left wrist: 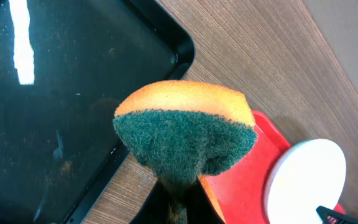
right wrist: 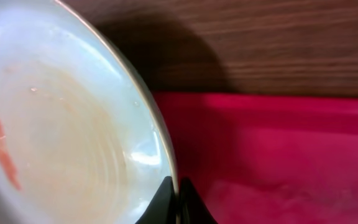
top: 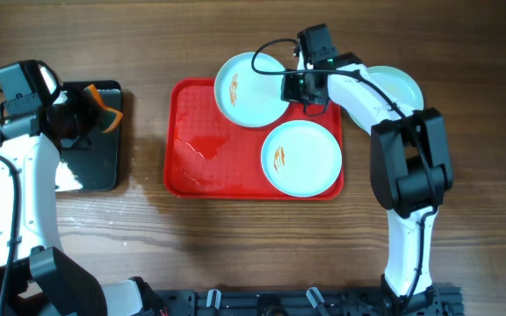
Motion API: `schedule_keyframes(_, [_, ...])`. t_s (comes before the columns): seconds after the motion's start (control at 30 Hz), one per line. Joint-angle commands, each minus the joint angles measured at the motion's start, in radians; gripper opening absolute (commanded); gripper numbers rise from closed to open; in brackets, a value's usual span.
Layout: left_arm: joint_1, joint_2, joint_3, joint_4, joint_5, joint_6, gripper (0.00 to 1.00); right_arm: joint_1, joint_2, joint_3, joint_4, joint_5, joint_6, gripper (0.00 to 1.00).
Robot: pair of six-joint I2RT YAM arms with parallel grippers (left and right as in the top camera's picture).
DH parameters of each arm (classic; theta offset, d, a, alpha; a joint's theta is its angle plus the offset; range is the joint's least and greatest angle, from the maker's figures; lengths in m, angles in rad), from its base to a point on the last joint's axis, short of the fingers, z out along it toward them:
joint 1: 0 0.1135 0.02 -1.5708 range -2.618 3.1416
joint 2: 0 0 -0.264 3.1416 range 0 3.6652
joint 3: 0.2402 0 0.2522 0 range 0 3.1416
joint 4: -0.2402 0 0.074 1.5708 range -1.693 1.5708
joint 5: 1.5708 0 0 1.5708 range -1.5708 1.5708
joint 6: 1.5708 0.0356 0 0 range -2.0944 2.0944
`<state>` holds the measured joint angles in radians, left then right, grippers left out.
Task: Clean dirty plates on tray and stack at the side
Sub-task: 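Move the sponge with the left gripper onto the upper-left plate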
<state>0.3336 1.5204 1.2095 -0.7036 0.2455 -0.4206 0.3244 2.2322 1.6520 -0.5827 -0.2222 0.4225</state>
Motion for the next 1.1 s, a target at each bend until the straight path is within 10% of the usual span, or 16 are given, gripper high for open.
schedule_keyframes(0.0, [-0.003, 0.005, 0.001, 0.001, 0.016, 0.021, 0.04, 0.047, 0.021, 0.002, -0.005, -0.130, 0.008, 0.04])
schedule_keyframes(0.6, [-0.016, 0.005, 0.001, 0.003, 0.097, 0.021, 0.04, 0.206, 0.021, 0.004, -0.246, -0.044, 0.128, 0.04])
schedule_keyframes(1.07, [-0.276, 0.026, 0.000, -0.027, 0.051, 0.024, 0.04, 0.215, 0.021, 0.004, -0.326, -0.025, -0.012, 0.04])
